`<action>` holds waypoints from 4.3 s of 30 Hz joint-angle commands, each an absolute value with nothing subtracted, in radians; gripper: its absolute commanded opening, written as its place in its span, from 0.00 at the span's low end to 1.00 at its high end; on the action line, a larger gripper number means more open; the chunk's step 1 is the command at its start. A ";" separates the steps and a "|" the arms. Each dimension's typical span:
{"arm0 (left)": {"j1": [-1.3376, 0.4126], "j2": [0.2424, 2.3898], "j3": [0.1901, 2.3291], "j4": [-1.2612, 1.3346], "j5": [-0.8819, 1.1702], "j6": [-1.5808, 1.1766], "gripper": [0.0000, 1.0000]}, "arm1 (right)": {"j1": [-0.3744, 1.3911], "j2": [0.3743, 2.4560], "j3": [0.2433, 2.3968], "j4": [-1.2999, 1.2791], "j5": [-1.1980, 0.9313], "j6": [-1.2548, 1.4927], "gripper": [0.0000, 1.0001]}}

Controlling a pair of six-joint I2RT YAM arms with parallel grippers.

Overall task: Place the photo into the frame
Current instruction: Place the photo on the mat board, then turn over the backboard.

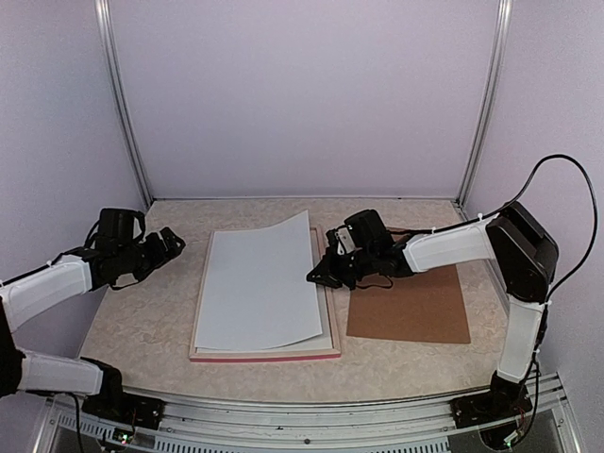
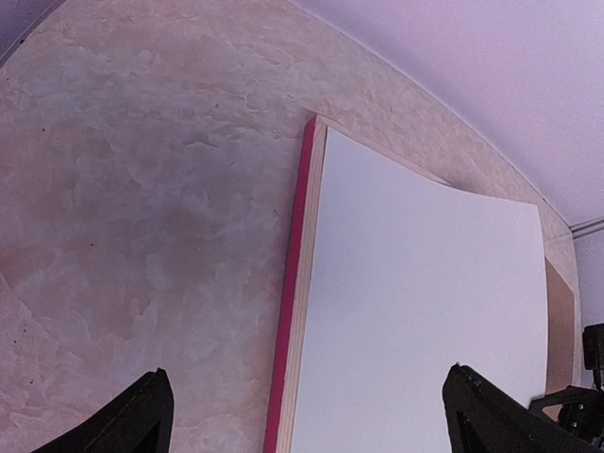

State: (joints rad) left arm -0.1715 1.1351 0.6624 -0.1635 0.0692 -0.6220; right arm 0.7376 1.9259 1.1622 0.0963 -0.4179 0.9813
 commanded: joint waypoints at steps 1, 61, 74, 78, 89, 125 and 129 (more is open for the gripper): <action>-0.206 1.151 0.678 -0.130 0.045 -0.596 0.99 | 0.733 1.885 1.143 0.065 -0.387 0.957 0.00; -0.275 1.209 0.680 -0.115 0.013 -0.590 0.99 | 0.770 1.920 1.224 -0.071 -0.283 0.873 0.33; -0.286 1.224 0.645 -0.087 0.024 -0.590 0.99 | 0.769 1.839 1.199 -0.172 -0.067 0.768 0.51; -0.302 1.259 0.631 -0.064 0.051 -0.595 0.99 | 0.768 1.871 1.230 -0.214 -0.028 0.712 0.55; -0.486 1.329 0.685 -0.079 -0.062 -0.592 0.99 | 0.726 1.819 1.164 -0.323 0.130 0.610 0.67; -1.035 2.273 1.778 -0.315 -0.073 -0.532 0.99 | 0.009 1.430 0.712 -0.257 0.072 0.414 0.81; -1.035 2.361 1.868 -0.344 -0.063 -0.555 0.99 | -0.016 1.445 0.693 -0.224 0.036 0.419 0.80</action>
